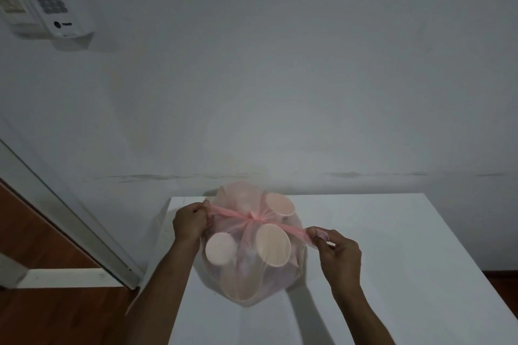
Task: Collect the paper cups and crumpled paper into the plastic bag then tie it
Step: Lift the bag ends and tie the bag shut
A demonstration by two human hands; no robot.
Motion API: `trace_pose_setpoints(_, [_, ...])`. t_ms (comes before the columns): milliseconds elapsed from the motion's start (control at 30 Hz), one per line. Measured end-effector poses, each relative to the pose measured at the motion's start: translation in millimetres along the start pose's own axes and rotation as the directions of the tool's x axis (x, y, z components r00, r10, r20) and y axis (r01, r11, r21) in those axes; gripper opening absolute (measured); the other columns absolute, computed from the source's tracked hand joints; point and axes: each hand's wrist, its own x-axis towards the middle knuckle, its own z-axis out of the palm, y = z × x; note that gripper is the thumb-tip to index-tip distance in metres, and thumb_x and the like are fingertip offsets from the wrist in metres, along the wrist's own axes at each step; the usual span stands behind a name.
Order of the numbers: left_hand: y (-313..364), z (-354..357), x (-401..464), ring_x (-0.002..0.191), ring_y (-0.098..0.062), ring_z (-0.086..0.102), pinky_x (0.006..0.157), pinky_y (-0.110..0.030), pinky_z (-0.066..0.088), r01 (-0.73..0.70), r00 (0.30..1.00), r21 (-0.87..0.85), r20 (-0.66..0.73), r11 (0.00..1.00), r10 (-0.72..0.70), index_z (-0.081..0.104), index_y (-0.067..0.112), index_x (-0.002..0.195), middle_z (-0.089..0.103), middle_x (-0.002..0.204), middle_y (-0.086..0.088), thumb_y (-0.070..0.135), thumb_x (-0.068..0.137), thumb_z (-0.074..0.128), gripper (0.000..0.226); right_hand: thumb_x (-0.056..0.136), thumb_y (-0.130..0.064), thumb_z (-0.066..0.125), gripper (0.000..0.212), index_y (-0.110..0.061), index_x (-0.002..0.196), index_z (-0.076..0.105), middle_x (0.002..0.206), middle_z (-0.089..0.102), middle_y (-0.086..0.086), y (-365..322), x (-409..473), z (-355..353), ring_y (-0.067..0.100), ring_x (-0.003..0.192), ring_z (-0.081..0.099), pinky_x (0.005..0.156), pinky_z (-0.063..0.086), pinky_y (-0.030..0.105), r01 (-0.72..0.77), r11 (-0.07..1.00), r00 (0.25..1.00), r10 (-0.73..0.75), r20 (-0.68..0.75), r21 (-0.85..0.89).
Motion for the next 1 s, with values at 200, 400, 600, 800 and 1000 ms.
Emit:
trace_pose_setpoints(200, [-1, 1, -1, 0.071, -0.026, 0.059, 0.074, -0.033, 0.047, 0.02, 0.997, -0.071, -0.075, 0.997, -0.025, 0.068, 0.009, 0.069, 0.067, 0.07, -0.011, 0.024, 0.093, 0.057, 0.031, 0.084, -0.007, 0.073, 0.028, -0.03, 0.069, 0.077, 0.077, 0.075, -0.013, -2, -1, -4, -0.003, 0.078, 0.069, 0.069, 0.045, 0.003, -0.095, 0.984, 0.995, 0.094, 0.011, 0.152])
trace_pose_setpoints(400, [0, 1, -10, 0.065, -0.022, 0.054, 0.061, -0.029, 0.039, -0.127, 0.986, 0.0, 0.104, 0.992, 0.127, 0.054, 0.009, 0.062, 0.059, 0.065, -0.006, 0.024, 0.099, 0.048, 0.041, 0.089, -0.011, 0.069, 0.014, -0.018, 0.08, 0.078, 0.082, 0.076, -0.003, -1, 13, -4, 0.007, 0.073, 0.065, 0.078, 0.054, 0.036, -0.161, 0.956, 0.985, 0.173, -0.028, 0.244])
trace_pose_setpoints(600, [25, -11, -25, 0.064, -0.015, 0.062, 0.061, -0.027, 0.048, -0.211, 0.927, -0.159, 0.28, 0.964, 0.25, 0.065, 0.007, 0.074, 0.064, 0.065, -0.002, 0.024, 0.098, 0.055, 0.03, 0.095, -0.011, 0.06, 0.017, -0.009, 0.083, 0.072, 0.083, 0.072, 0.003, -31, 22, -2, 0.016, 0.07, 0.067, 0.066, 0.056, 0.031, -0.058, 0.959, 0.998, 0.058, 0.008, 0.276])
trace_pose_setpoints(800, [57, -23, -45, 0.068, -0.017, 0.063, 0.064, -0.033, 0.053, -0.3, 0.851, -0.285, 0.352, 0.91, 0.39, 0.068, 0.006, 0.078, 0.067, 0.068, -0.002, 0.023, 0.09, 0.066, 0.021, 0.093, -0.019, 0.064, 0.021, -0.003, 0.082, 0.07, 0.079, 0.067, 0.016, -60, 26, 19, 0.025, 0.071, 0.064, 0.067, 0.055, 0.026, -0.002, 0.957, 0.997, -0.021, 0.077, 0.289])
trace_pose_setpoints(1000, [55, -36, -45, 0.071, -0.021, 0.067, 0.071, -0.039, 0.057, -0.242, 0.841, -0.414, 0.361, 0.877, 0.403, 0.071, 0.01, 0.089, 0.07, 0.077, -0.007, 0.007, 0.082, 0.075, 0.008, 0.096, -0.008, 0.058, 0.02, -0.015, 0.087, 0.075, 0.082, 0.075, -0.001, -85, 22, 43, 0.011, 0.069, 0.07, 0.064, 0.055, 0.02, 0.001, 0.964, 0.989, -0.041, 0.145, 0.265])
